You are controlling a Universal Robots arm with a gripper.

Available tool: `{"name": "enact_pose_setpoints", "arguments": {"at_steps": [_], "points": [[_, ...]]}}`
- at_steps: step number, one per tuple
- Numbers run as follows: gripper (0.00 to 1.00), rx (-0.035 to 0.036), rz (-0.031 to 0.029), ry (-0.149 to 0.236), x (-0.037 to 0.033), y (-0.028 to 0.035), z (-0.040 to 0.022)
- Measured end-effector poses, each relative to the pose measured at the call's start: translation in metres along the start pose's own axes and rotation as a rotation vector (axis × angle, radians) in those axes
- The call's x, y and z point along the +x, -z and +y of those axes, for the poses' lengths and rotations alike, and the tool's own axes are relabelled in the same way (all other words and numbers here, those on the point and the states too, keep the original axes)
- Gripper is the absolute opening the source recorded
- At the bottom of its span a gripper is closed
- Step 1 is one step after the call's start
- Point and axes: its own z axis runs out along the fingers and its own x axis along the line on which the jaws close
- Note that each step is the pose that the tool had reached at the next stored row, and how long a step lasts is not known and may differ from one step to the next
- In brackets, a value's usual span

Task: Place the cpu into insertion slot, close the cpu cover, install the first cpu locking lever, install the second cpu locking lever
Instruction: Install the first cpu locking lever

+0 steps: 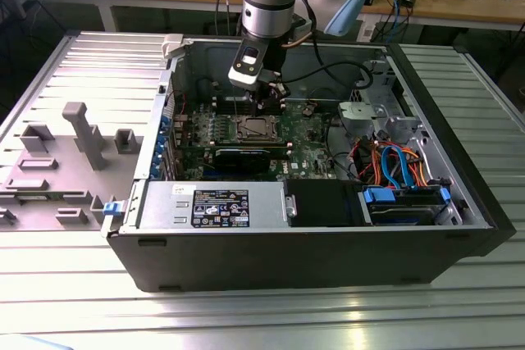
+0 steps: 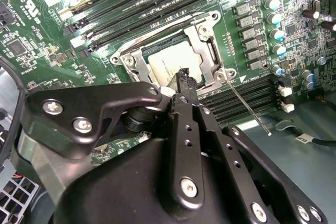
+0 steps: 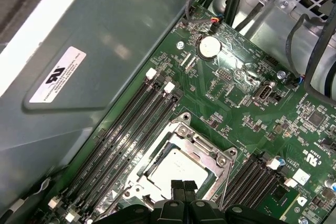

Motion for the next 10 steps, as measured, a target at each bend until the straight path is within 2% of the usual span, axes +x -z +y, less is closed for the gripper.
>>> {"name": "enact_pose_setpoints", "arguments": {"at_steps": [10], "points": [[0.11,0.0,-0.0001,0.006,0.0,0.0,0.0]]}}
